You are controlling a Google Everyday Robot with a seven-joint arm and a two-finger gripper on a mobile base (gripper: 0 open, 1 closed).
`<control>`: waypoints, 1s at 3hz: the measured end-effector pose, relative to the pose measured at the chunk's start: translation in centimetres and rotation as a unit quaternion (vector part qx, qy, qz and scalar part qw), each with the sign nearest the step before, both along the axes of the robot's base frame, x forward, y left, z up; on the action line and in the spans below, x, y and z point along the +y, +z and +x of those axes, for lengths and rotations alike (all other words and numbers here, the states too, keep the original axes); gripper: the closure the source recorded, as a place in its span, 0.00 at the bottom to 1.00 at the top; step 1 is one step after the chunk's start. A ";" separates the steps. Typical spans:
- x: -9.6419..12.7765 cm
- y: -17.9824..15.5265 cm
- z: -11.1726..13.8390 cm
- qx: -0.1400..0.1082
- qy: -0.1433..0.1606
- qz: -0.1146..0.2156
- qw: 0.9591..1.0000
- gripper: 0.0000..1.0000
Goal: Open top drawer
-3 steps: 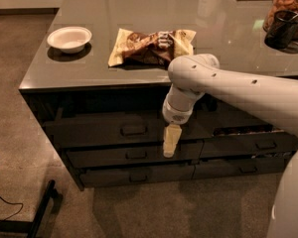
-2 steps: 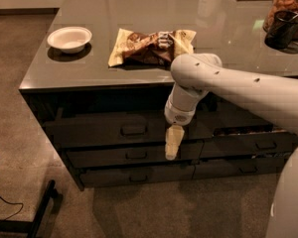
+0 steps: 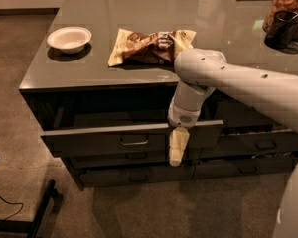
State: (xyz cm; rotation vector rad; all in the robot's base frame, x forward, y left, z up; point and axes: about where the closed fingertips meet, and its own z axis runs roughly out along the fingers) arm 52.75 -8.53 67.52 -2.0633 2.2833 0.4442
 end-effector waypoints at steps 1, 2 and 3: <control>-0.1 0.6 -2.0 0.031 -0.007 0.001 1.000 0.00; 0.2 0.9 -4.9 0.064 -0.018 0.014 0.998 0.00; 0.2 0.9 -4.9 0.064 -0.018 0.014 0.998 0.00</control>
Offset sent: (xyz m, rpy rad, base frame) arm -0.0668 0.0013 0.0096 0.0468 0.1665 -0.0613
